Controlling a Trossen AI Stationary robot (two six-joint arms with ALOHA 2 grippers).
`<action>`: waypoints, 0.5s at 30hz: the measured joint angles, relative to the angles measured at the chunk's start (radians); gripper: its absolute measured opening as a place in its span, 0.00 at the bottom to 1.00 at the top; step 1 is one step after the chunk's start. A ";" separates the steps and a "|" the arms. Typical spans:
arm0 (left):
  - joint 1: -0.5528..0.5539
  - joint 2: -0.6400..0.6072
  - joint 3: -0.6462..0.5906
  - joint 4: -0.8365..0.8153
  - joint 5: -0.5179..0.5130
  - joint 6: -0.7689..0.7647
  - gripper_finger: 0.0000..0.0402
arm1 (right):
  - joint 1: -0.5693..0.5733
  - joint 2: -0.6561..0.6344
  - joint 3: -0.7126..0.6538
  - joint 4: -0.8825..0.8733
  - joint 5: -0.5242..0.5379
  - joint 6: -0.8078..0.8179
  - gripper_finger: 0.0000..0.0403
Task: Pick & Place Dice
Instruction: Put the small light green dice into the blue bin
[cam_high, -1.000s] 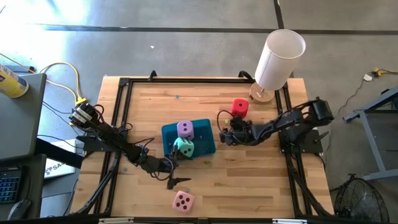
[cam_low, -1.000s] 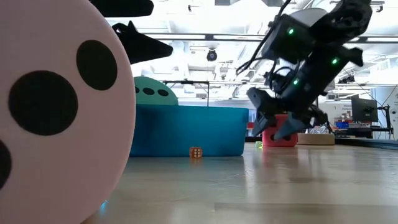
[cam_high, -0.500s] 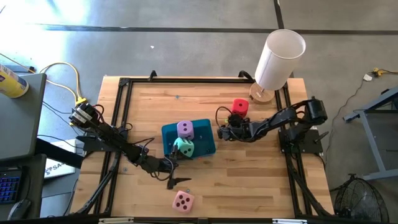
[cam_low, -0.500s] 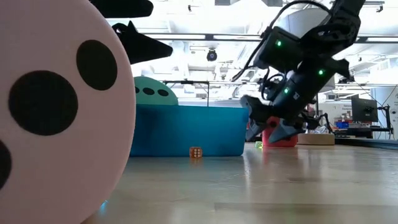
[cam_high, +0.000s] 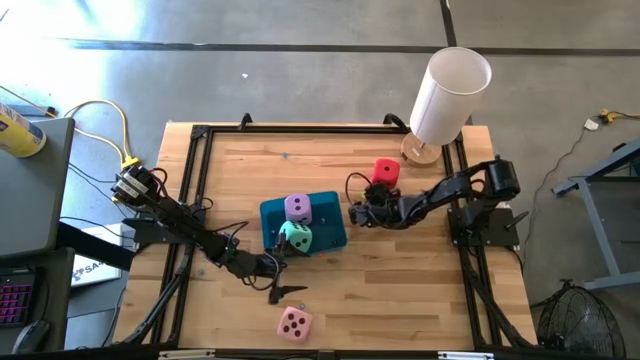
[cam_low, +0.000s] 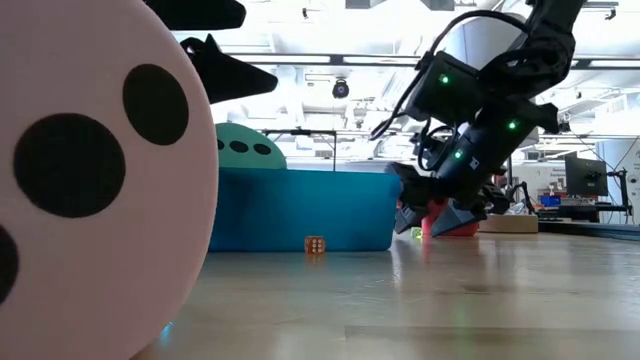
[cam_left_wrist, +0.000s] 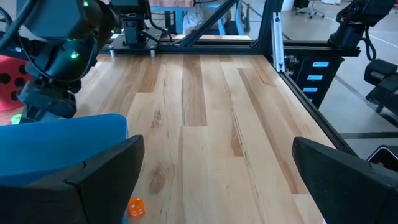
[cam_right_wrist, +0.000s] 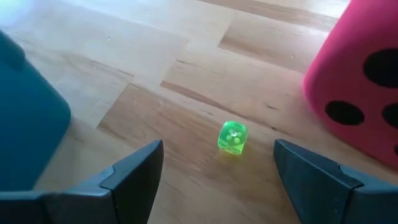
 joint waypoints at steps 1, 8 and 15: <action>0.000 0.000 0.000 0.000 0.000 0.000 1.00 | -0.005 0.000 0.000 0.003 -0.004 -0.005 0.73; 0.000 0.000 0.000 0.000 0.000 0.000 1.00 | -0.016 0.014 0.000 0.013 -0.002 -0.009 0.65; 0.000 0.000 0.000 0.000 0.000 0.000 1.00 | -0.017 0.017 0.000 0.013 0.001 -0.009 0.57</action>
